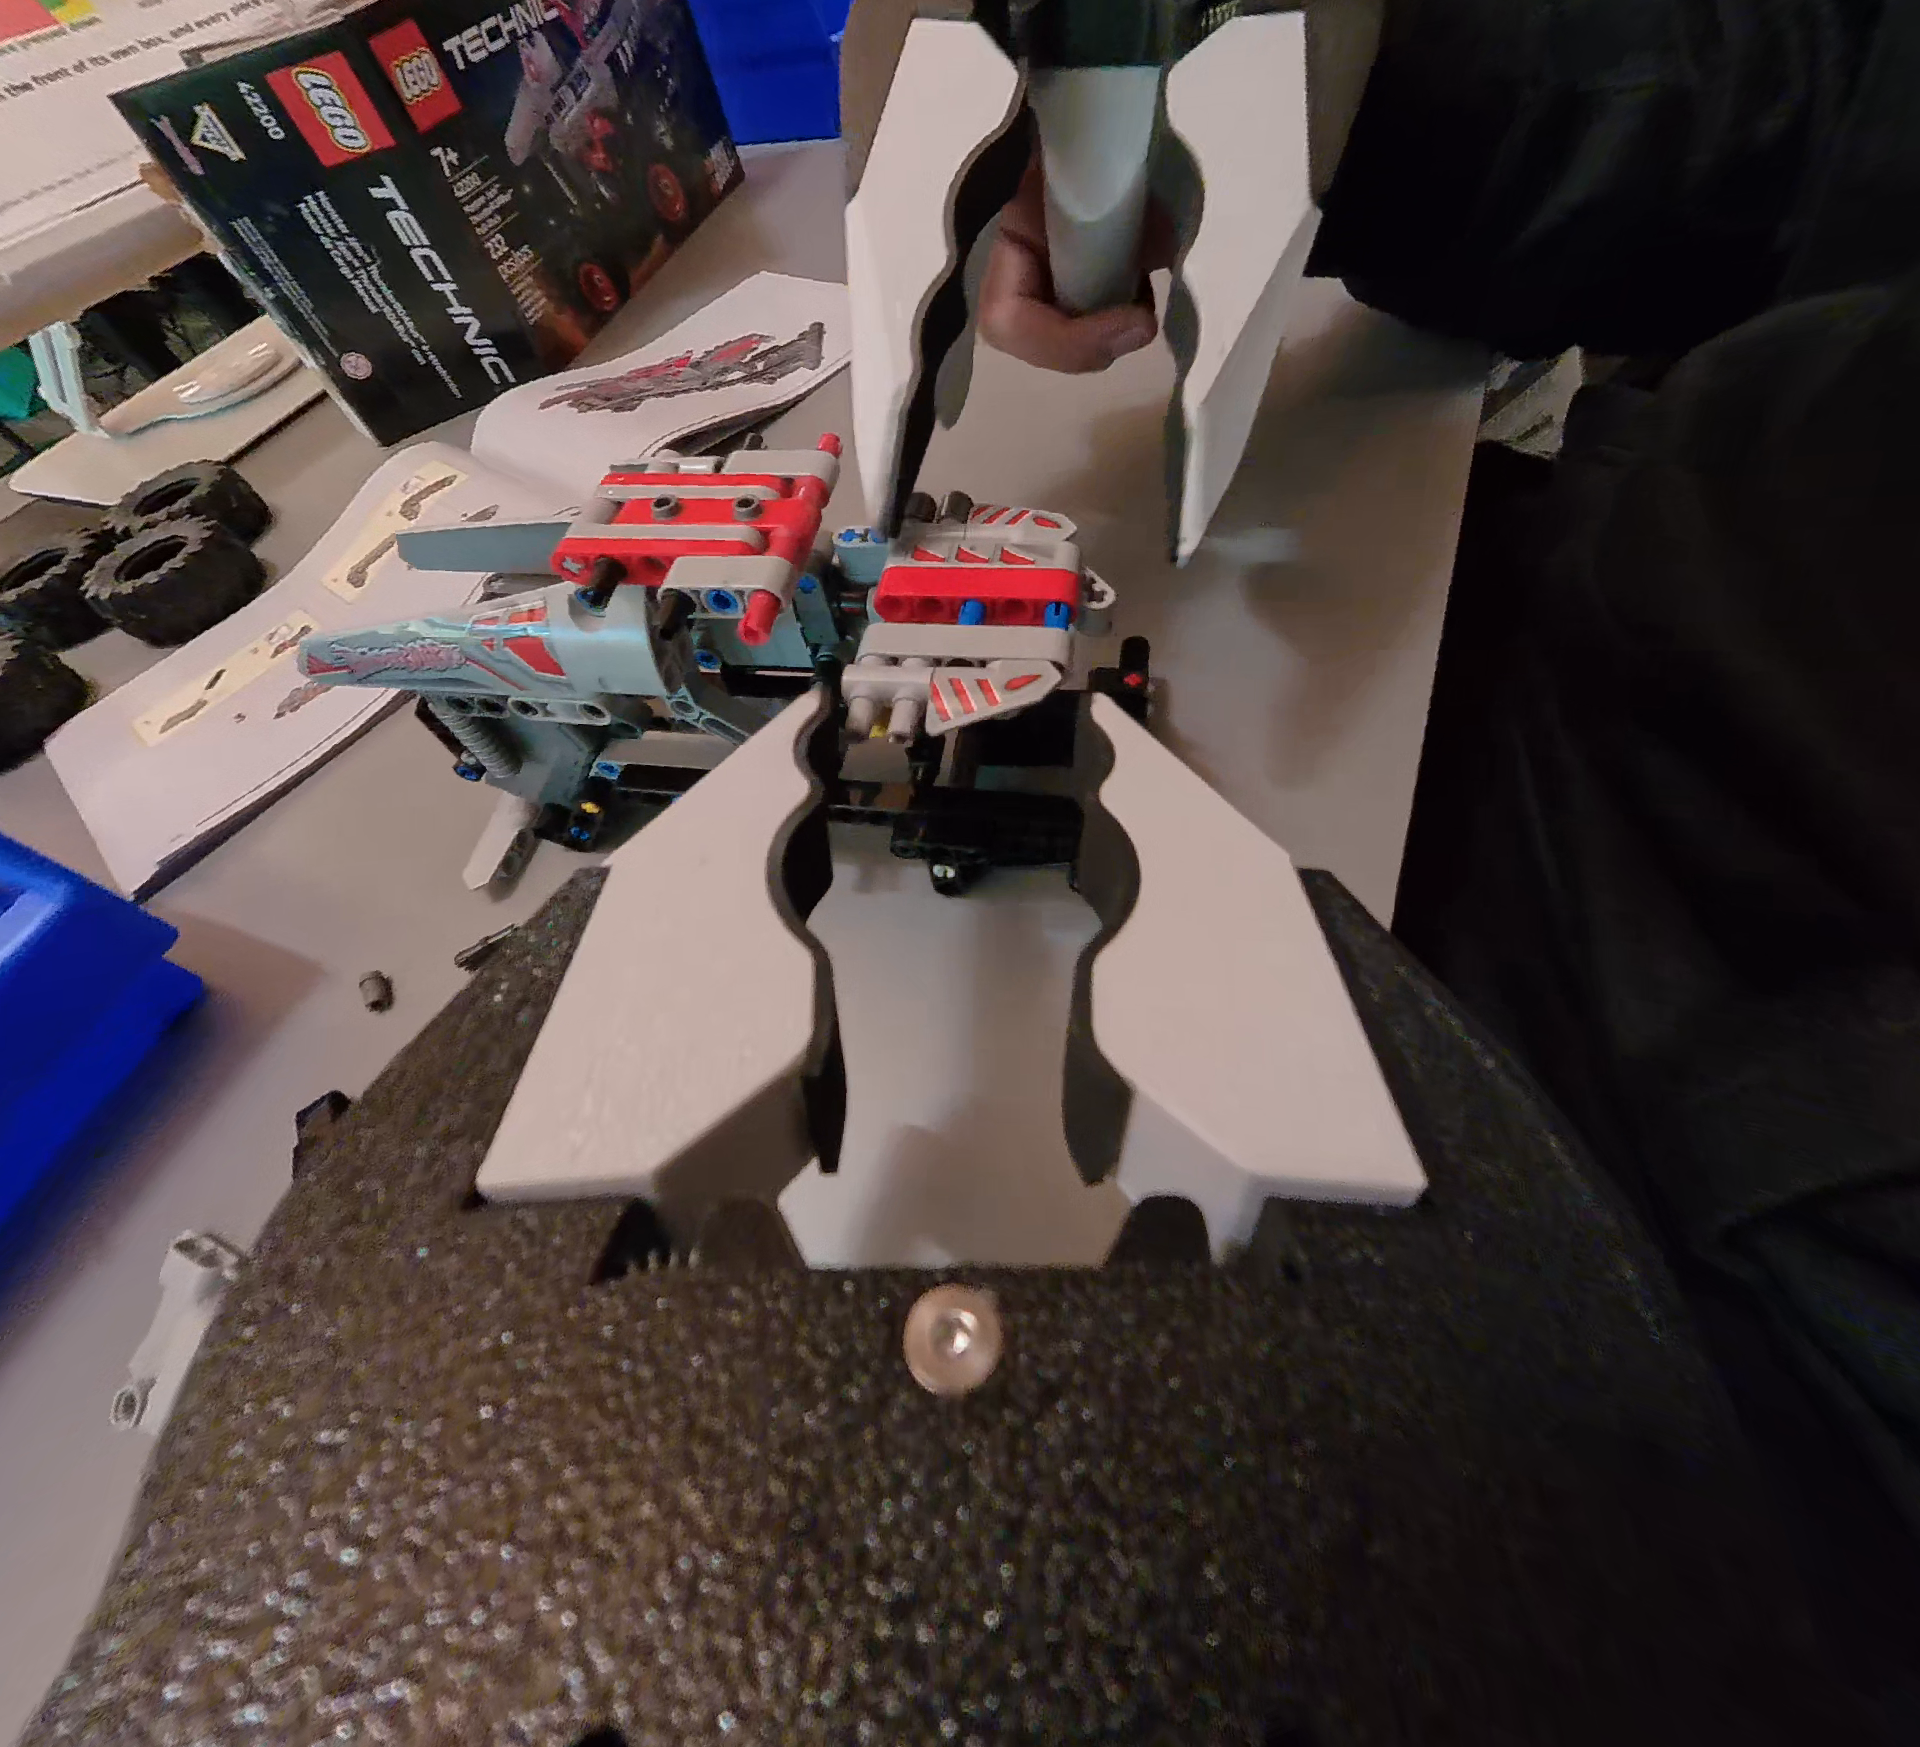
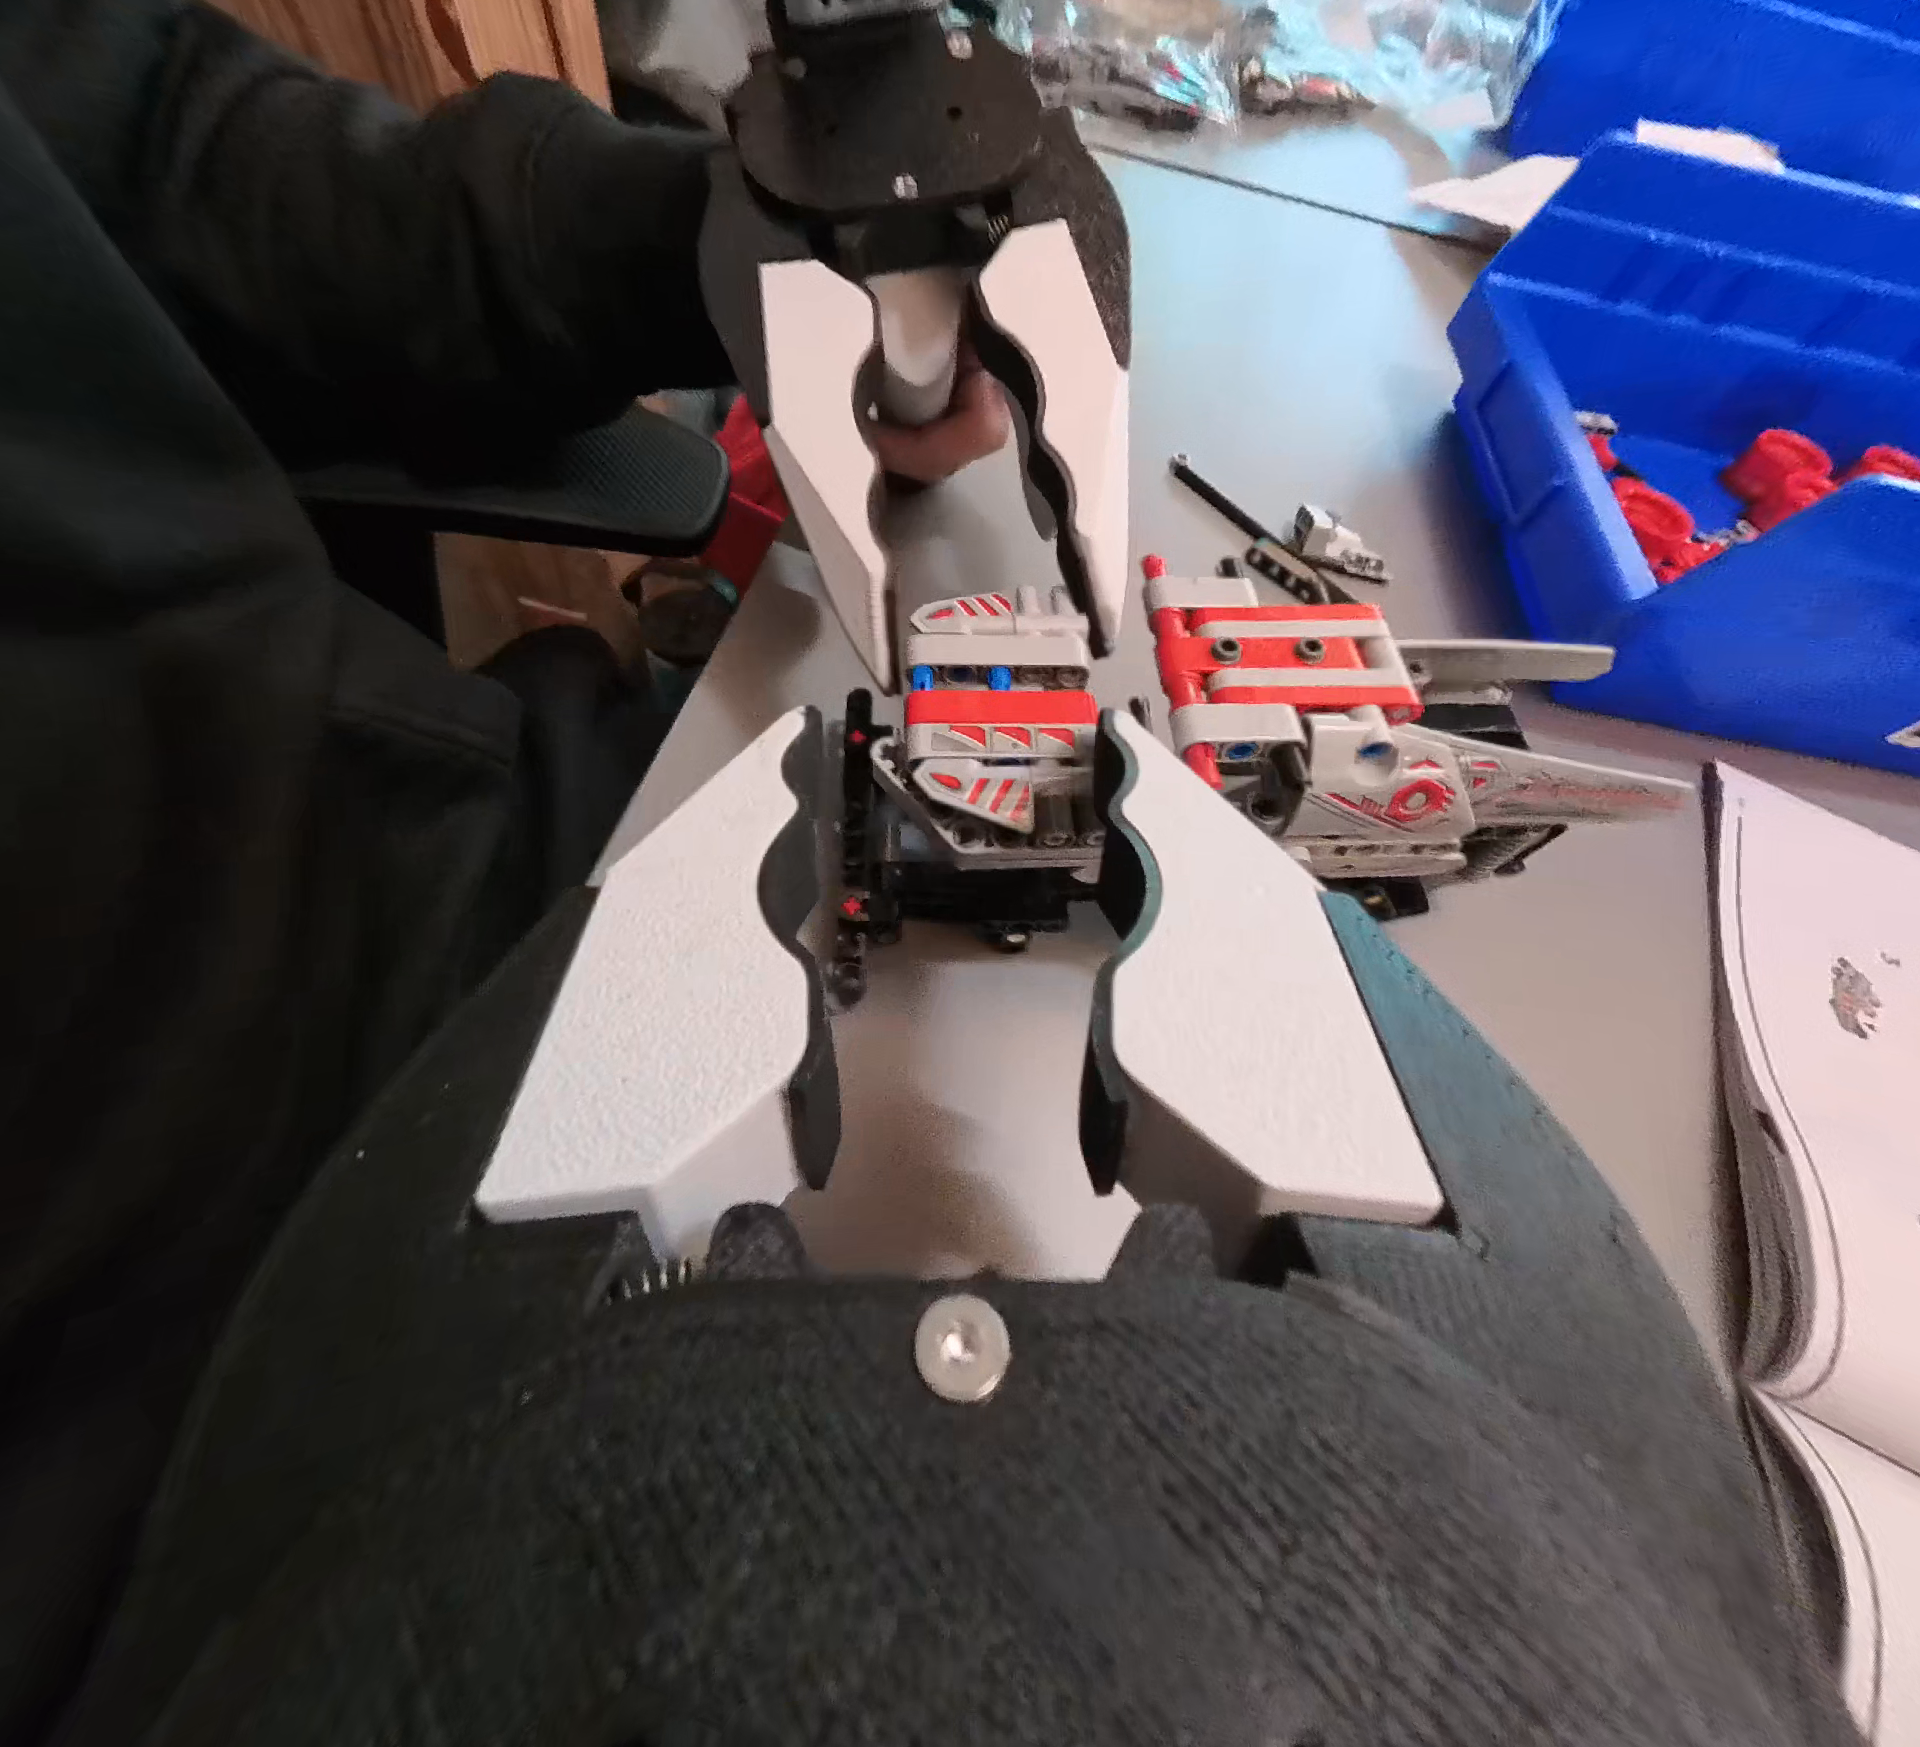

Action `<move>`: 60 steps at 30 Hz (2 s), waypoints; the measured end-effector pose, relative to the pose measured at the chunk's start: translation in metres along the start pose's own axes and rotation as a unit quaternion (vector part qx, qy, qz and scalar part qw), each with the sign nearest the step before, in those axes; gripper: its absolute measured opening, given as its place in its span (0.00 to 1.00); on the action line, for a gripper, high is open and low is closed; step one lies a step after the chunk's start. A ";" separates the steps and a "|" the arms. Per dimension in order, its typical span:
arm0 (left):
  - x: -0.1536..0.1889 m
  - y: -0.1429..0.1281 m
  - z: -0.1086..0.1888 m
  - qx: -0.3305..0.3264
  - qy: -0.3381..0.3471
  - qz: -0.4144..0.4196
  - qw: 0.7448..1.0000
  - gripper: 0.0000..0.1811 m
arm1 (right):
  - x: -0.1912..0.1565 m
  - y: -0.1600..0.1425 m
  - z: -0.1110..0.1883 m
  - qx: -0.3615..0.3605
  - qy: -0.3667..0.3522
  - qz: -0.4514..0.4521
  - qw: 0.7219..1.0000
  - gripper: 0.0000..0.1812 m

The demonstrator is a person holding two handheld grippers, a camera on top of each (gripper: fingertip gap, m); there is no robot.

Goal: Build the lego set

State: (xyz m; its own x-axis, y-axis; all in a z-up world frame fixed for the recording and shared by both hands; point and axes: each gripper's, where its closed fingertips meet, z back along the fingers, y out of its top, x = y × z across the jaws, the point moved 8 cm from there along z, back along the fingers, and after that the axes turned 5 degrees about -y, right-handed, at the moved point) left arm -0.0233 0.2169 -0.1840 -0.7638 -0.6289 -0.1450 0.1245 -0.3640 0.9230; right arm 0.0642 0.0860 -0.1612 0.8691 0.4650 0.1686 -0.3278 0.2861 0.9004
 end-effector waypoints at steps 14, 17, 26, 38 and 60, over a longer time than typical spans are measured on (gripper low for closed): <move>-0.005 0.001 -0.004 0.003 -0.010 -0.002 1.000 0.21 | 0.010 -0.007 -0.013 0.023 -0.005 -0.025 0.999 0.23; -0.006 0.001 -0.004 0.004 -0.014 -0.001 1.000 0.21 | 0.012 -0.006 -0.013 0.014 0.002 -0.014 1.000 0.22; -0.006 0.000 -0.002 0.004 -0.010 -0.001 1.000 0.21 | 0.012 -0.007 -0.016 0.025 -0.002 -0.005 1.000 0.22; -0.009 -0.003 0.009 0.011 -0.016 0.020 1.000 0.23 | 0.005 -0.009 -0.019 0.061 -0.028 -0.012 0.998 0.22; -0.015 -0.008 0.013 -0.006 0.003 -0.002 1.000 0.03 | 0.006 -0.012 -0.020 0.071 -0.020 -0.025 0.997 0.22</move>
State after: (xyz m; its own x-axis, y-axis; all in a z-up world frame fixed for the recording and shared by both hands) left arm -0.0208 0.2383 -0.1846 -0.7604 -0.6317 -0.1508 0.1296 -0.3751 0.9179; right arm 0.0656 0.1020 -0.1786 0.8984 0.4177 0.1356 -0.2302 0.1851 0.9554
